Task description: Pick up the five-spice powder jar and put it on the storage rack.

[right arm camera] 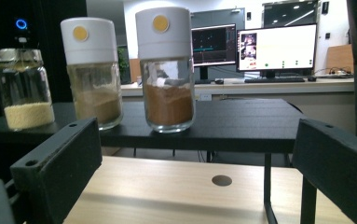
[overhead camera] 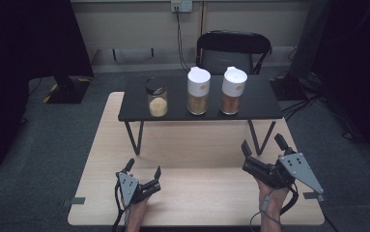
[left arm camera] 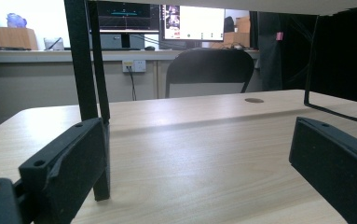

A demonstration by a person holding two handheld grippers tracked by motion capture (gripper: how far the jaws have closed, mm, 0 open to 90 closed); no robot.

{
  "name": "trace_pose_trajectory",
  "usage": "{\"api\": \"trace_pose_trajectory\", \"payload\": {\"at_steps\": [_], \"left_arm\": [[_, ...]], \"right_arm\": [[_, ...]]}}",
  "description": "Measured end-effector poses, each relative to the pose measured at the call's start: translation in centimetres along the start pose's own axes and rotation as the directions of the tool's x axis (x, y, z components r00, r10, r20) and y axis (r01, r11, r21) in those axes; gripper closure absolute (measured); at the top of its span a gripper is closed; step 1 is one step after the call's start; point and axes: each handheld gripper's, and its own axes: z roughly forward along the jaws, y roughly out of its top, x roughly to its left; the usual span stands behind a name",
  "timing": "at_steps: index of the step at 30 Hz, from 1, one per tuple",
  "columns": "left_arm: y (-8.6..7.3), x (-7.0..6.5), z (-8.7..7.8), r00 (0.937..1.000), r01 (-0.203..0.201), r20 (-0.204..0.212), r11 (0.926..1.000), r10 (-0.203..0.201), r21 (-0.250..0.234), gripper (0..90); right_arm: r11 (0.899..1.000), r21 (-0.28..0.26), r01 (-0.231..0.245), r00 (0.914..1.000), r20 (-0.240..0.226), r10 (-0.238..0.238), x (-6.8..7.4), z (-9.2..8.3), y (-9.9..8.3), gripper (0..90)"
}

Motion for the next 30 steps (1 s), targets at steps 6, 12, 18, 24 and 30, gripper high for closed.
{"api": "trace_pose_trajectory", "payload": {"at_steps": [6, 12, 18, 24, 30], "left_arm": [[0.0, 0.0, 0.0, 1.0, 0.0, 0.0, 1.0, 0.0, 0.0, 3.5], [0.0, 0.0, 0.0, 1.0, 0.0, 0.0, 1.0, 0.0, 0.0, 3.5], [0.0, 0.0, 0.0, 1.0, 0.0, 0.0, 1.0, 0.0, 0.0, 3.5], [0.0, 0.0, 0.0, 1.0, 0.0, 0.0, 1.0, 0.0, 0.0, 3.5], [0.0, 0.0, 0.0, 1.0, 0.0, 0.0, 1.0, 0.0, 0.0, 3.5]], "right_arm": [[0.999, 0.014, 0.036, 0.9993, 0.01, -0.037, 0.3, -0.7, -1.0, 0.3], [0.998, 0.019, 0.057, 0.9984, -0.004, -0.057, 0.8, -1.0, -1.9, 0.2], [0.998, 0.012, 0.068, 0.9976, -0.009, -0.068, 1.4, -1.4, -3.0, 0.1], [0.995, 0.017, 0.094, 0.9952, -0.029, -0.094, 1.9, -1.6, -3.8, 0.0], [0.997, 0.017, 0.07, 0.9971, -0.03, -0.069, 2.1, -1.7, -4.7, 0.0]]}}
